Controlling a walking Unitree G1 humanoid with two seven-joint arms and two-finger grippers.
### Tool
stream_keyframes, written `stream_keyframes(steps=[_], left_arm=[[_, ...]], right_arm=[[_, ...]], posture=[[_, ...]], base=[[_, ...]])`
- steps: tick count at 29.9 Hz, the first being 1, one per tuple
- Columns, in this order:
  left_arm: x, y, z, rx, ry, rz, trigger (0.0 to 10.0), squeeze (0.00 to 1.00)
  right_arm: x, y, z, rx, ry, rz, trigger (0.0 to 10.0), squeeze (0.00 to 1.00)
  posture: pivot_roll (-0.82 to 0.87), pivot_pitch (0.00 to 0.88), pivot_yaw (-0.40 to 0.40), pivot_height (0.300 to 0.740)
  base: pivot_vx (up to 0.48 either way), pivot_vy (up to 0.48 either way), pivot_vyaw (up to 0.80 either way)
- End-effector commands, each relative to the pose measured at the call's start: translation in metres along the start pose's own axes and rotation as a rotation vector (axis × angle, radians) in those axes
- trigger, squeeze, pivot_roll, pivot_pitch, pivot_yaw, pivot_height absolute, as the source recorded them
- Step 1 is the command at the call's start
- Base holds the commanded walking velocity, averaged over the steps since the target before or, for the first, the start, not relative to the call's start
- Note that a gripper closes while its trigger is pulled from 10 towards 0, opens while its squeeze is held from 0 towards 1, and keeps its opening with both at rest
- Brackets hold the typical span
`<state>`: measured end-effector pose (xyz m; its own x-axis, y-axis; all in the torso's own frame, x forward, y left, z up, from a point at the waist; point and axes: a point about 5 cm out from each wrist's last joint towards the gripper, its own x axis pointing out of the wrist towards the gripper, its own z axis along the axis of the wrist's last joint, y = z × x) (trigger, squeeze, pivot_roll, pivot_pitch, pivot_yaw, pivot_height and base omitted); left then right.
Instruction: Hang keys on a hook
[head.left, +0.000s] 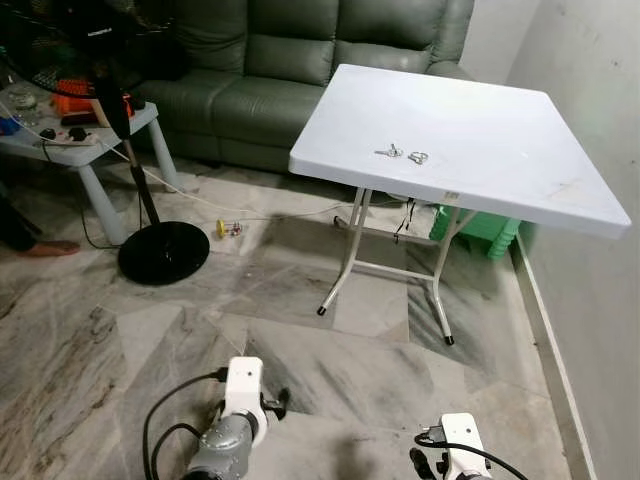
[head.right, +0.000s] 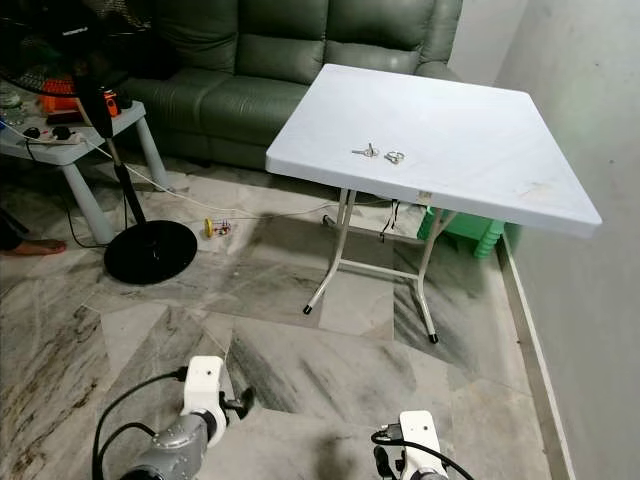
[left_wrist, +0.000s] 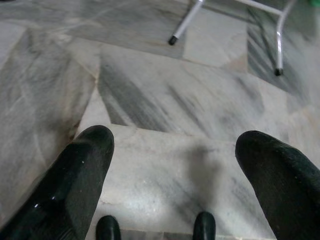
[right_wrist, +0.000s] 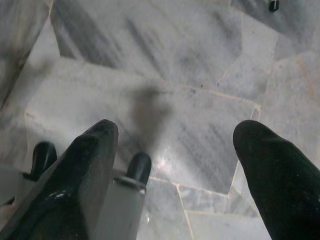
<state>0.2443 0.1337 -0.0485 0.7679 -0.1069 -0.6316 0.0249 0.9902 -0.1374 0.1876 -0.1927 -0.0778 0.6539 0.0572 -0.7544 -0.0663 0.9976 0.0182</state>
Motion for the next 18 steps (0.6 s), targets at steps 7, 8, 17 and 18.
stream_keyframes(steps=[7, 8, 17, 18], left_arm=[[0.000, 0.031, 0.026, -0.046, -0.102, 0.089, 10.0, 0.00], [0.000, 0.034, 0.027, -0.047, -0.109, 0.093, 10.0, 0.00], [-0.002, 0.040, 0.050, -0.045, -0.248, 0.076, 10.0, 0.00], [-0.001, 0.039, 0.055, -0.044, -0.275, 0.070, 10.0, 0.00]], right_arm=[[0.001, -0.003, 0.015, 0.020, -0.082, 0.006, 10.0, 0.00], [0.001, -0.004, 0.016, 0.019, -0.087, 0.008, 10.0, 0.00], [0.002, -0.008, 0.044, 0.024, -0.236, 0.032, 10.0, 0.00], [0.002, -0.009, 0.048, 0.027, -0.260, 0.036, 10.0, 0.00]], posture=[[0.05, 0.000, -0.070, 0.740], [0.05, 0.000, -0.070, 0.740], [0.05, 0.000, -0.066, 0.740], [0.05, 0.000, -0.066, 0.740]], base=[[0.000, 0.000, 0.00], [0.000, 0.000, 0.00], [0.000, 0.000, 0.00], [0.000, 0.000, 0.00]])
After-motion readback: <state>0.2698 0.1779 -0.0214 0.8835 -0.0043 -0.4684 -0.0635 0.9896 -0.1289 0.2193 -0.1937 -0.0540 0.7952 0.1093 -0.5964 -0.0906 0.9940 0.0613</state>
